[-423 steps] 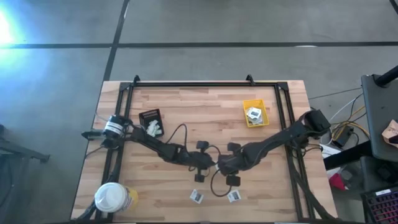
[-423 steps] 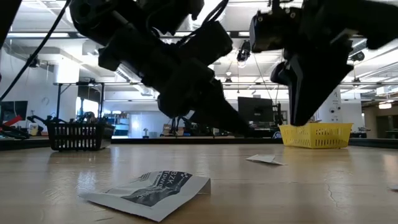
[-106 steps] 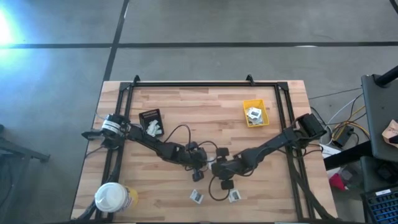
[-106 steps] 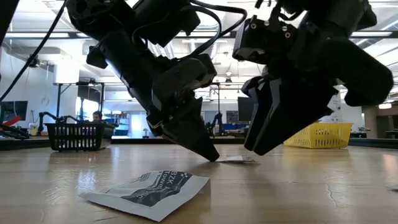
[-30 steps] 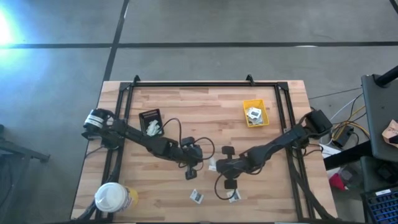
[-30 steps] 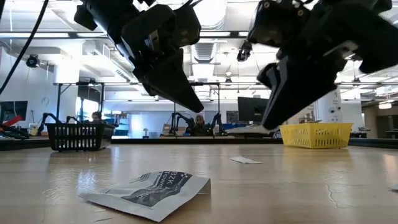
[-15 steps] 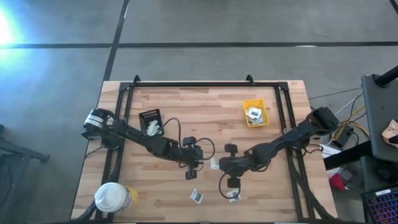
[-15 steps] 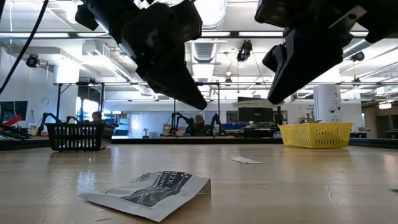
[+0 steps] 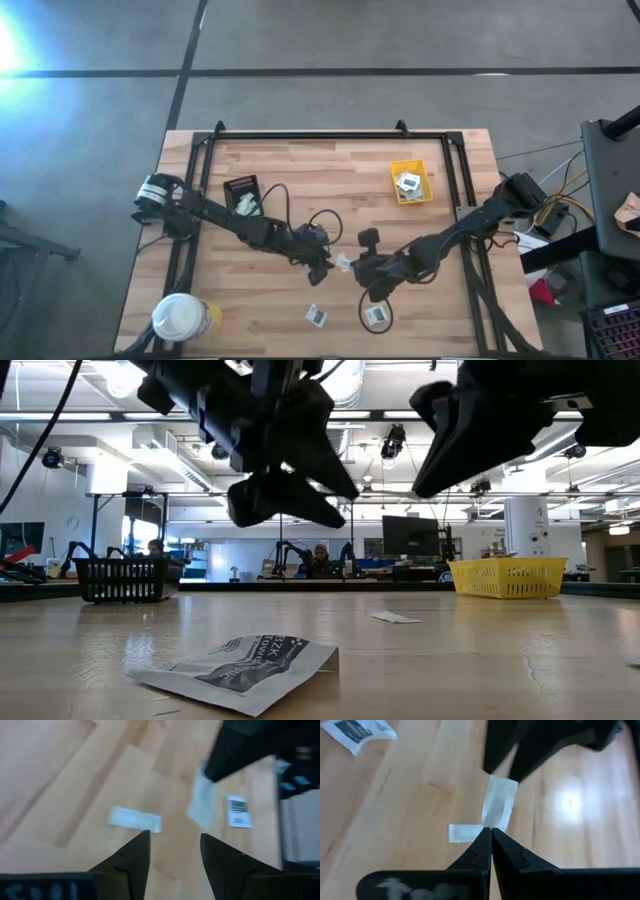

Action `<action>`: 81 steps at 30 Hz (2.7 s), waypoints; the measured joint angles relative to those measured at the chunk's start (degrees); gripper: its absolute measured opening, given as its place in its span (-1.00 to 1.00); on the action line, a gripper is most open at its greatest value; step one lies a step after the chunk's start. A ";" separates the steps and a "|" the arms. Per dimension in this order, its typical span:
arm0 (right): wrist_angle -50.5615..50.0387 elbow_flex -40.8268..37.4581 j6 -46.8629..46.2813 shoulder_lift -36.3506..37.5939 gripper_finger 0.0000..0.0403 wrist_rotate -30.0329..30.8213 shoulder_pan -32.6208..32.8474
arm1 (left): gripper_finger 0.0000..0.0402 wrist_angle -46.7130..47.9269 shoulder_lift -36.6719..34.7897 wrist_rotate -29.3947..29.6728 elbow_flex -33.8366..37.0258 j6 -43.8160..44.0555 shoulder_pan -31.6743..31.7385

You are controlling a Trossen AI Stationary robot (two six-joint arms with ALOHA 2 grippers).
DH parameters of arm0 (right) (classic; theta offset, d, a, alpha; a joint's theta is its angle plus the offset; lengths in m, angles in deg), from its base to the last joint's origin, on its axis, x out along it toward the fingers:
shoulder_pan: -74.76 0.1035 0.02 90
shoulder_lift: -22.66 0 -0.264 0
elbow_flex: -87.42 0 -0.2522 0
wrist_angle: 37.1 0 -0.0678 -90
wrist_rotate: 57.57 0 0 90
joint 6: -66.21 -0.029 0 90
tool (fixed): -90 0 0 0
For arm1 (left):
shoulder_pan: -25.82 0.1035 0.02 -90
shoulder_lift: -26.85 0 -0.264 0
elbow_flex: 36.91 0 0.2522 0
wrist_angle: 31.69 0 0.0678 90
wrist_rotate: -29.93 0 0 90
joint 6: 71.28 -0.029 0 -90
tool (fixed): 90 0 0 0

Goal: Pick & Place First Aid Supplies
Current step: Put the green bandage into the black bin

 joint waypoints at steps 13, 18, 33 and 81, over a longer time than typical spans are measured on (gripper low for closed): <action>-3.85 3.17 3.10 0.00 -0.96 10.89 4.44 | -0.13 -11.25 -0.02 -9.02 0.00 1.35 1.38; -3.81 4.37 4.23 0.00 -0.96 12.03 5.16 | -0.13 -12.00 -0.02 -8.26 0.00 1.66 2.52; -3.83 4.12 3.52 0.00 -0.96 12.08 5.14 | -0.33 -15.12 -0.04 -9.02 0.00 0.01 2.86; -7.04 5.35 -8.62 -1.51 -0.56 10.36 3.82 | -1.00 -14.71 -0.70 -0.21 0.02 -6.76 2.07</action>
